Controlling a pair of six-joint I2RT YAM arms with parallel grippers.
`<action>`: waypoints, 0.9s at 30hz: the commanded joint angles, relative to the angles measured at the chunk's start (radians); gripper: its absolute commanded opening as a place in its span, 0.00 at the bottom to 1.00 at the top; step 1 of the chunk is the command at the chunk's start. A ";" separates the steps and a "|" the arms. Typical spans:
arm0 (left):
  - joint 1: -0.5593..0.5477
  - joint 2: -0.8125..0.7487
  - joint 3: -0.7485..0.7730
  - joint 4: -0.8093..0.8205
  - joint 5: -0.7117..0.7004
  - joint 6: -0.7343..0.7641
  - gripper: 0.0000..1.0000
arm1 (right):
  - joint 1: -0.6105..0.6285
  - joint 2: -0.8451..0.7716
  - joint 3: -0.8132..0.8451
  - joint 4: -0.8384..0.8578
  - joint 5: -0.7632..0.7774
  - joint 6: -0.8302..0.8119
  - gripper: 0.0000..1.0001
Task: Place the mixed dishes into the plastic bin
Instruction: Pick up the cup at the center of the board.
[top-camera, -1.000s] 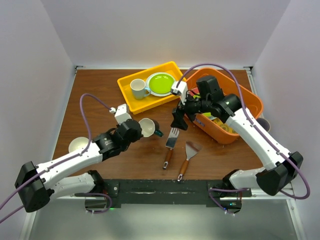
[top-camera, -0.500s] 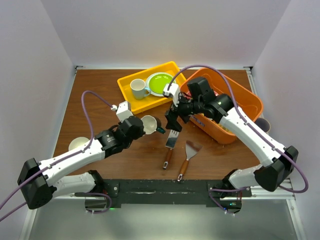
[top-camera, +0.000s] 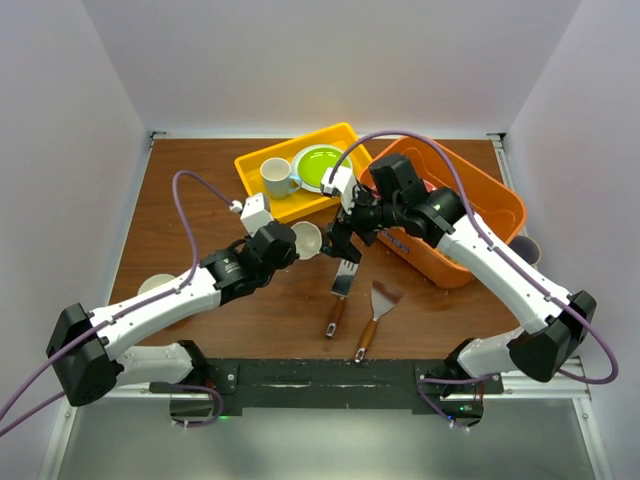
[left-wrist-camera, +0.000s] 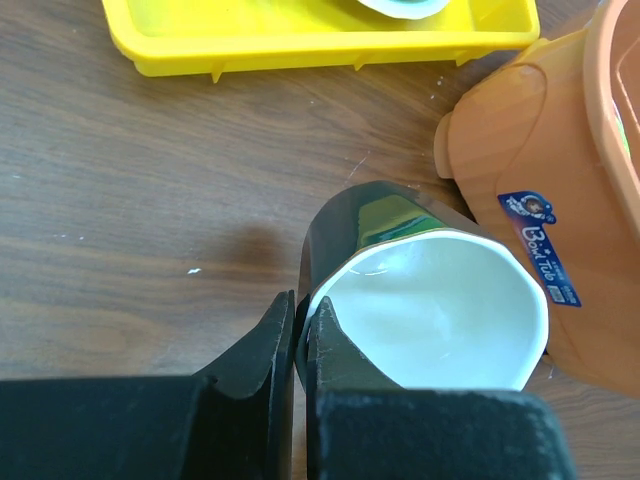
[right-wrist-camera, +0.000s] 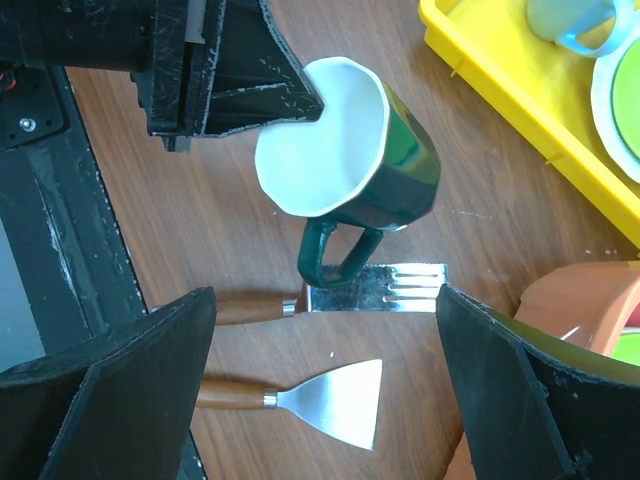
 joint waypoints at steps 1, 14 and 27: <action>0.000 0.008 0.100 0.105 -0.063 -0.042 0.00 | 0.010 -0.012 0.052 0.012 0.035 -0.003 0.96; -0.021 0.083 0.208 0.036 -0.066 -0.117 0.00 | 0.079 0.112 0.117 0.164 0.388 0.150 0.94; -0.032 0.067 0.228 -0.019 -0.106 -0.162 0.00 | 0.163 0.202 0.108 0.199 0.679 0.102 0.24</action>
